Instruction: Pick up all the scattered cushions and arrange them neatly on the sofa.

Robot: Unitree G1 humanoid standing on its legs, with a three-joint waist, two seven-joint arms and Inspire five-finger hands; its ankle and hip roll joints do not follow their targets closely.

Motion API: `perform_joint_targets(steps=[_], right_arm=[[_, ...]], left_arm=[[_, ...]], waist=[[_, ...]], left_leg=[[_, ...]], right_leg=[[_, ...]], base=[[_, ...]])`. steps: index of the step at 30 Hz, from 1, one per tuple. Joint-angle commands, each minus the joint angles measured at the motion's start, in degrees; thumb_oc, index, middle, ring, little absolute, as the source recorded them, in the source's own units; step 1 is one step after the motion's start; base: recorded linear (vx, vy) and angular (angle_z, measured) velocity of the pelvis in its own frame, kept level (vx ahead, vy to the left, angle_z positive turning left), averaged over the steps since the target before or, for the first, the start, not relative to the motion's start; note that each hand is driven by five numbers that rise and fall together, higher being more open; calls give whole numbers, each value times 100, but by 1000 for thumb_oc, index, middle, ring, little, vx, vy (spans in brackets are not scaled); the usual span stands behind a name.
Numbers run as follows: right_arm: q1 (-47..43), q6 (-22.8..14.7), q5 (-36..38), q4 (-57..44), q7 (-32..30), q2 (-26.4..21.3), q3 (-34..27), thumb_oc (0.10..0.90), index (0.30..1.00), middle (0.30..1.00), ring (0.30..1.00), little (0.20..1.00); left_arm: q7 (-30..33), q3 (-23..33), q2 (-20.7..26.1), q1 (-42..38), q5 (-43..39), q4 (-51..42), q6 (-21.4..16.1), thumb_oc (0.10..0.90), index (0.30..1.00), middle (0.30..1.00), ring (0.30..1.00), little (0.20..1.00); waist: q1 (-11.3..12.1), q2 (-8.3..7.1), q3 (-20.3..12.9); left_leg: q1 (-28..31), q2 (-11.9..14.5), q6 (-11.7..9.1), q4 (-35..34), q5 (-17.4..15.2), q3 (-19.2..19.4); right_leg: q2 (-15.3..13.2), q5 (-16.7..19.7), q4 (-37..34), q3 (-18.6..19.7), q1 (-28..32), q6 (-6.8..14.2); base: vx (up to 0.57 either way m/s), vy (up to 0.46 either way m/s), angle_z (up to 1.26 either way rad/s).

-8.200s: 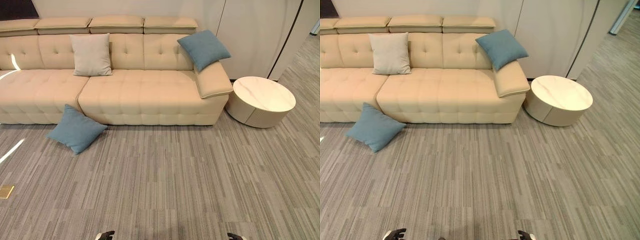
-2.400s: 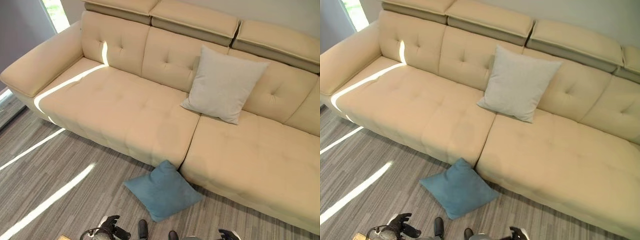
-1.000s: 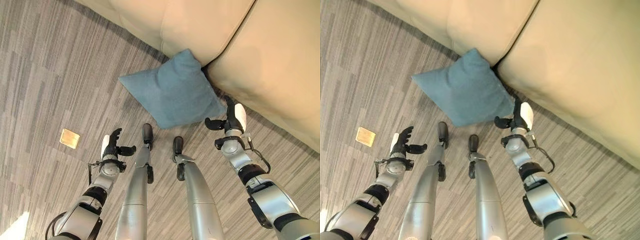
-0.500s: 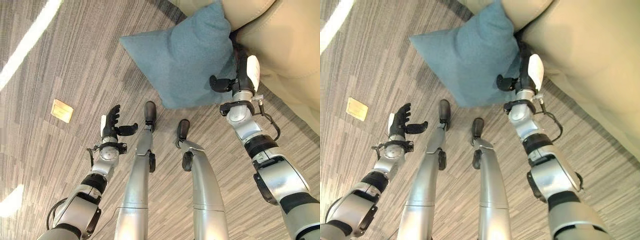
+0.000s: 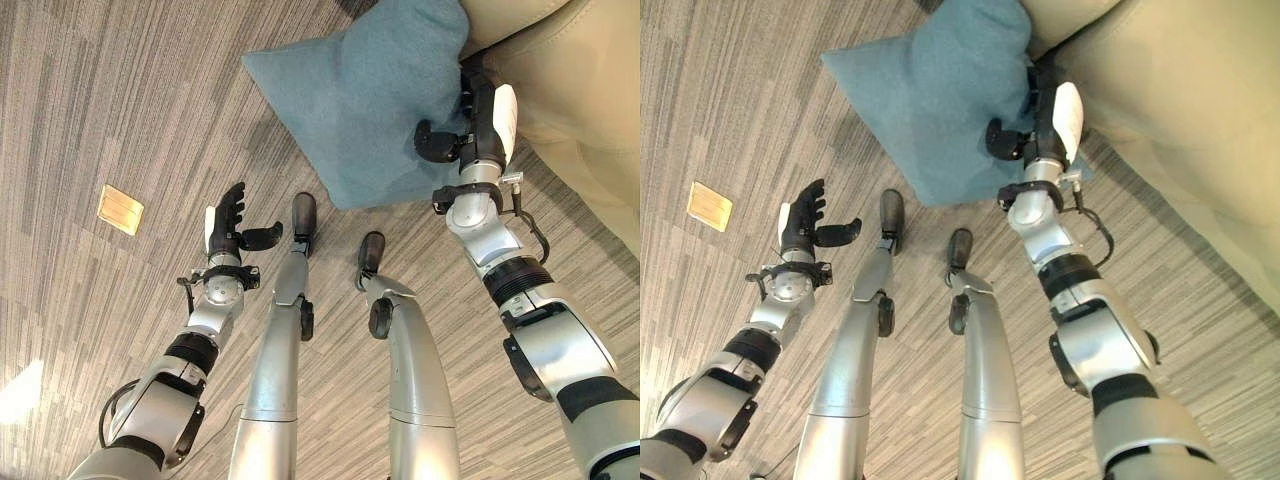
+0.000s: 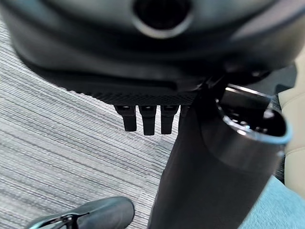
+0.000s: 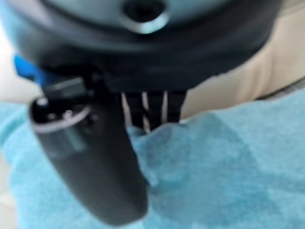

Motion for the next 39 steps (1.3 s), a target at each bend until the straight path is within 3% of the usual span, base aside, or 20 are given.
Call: perform_joint_targets(steps=[1,9,15,22,26,29,32,33,39], right_arm=[[187,-485,-5,-769,57,273,142,400,300,300,300,300],[498,-631,26,-1486,-83,143,-335,400,300,300,300,300],[1185,-1123,287,-2904,8,114,-1073,400,300,300,300,300],[1687,-1342,325,-3883,171,285,-1389,400,300,300,300,300],[1957,-1434,284,-4413,269,394,-1476,400,300,300,300,300],[2189,-1366,24,-4744,409,224,-1452,400,300,300,300,300],[2649,-1376,-74,-5146,598,137,-1544,400,300,300,300,300],[2771,-1380,-59,-5236,674,153,-1578,400,300,300,300,300],[3404,-1386,-98,-5642,879,89,-1758,400,300,300,300,300]], left_arm=[[177,35,-75,416,-63,191,-183,800,900,900,900,900],[253,351,-190,279,-475,375,-180,800,900,900,900,900],[214,518,-273,269,-540,120,-174,800,900,900,900,900],[133,553,-463,401,-562,-99,-194,800,900,900,900,900],[57,576,-625,620,-691,-294,-261,800,900,900,900,900],[-128,546,-648,834,-606,-467,-259,800,900,900,900,900],[-429,438,-645,1160,-539,-686,-295,800,900,900,900,900],[-495,432,-652,1236,-553,-731,-299,800,900,900,900,900],[-708,438,-730,1697,-594,-967,-296,800,900,900,900,900]], waist=[[-42,6,-469],[-220,-99,-445],[-431,-204,-443],[-545,-245,-526],[-556,-260,-590],[-572,-286,-616],[-595,-335,-696],[-602,-359,-682],[-602,-495,-778]], left_leg=[[-8,37,62,1140,-1461,106],[-59,86,60,1114,-1487,67],[-14,122,81,962,-1505,83],[328,138,87,611,-1469,75],[763,139,70,274,-1419,59],[1213,153,34,13,-1385,56],[1919,132,-19,-392,-1338,68],[2053,114,-9,-524,-1120,105],[3135,97,-47,-962,-1078,97]], right_leg=[[-26,536,-999,479,172,676],[8,596,-1106,478,161,716],[66,661,-1249,477,199,765],[119,767,-1560,478,488,796],[148,834,-1816,464,876,813],[149,895,-2005,452,1267,842],[121,1012,-2342,361,1880,904],[113,1227,-2465,310,1984,888],[113,1303,-2833,199,2933,941]], base=[[0,0,0],[0,0,0],[5,11,0],[-5,19,-2],[-6,4,-2],[-5,7,-5],[0,-6,-5],[-44,-7,-6],[-10,-6,-3]])
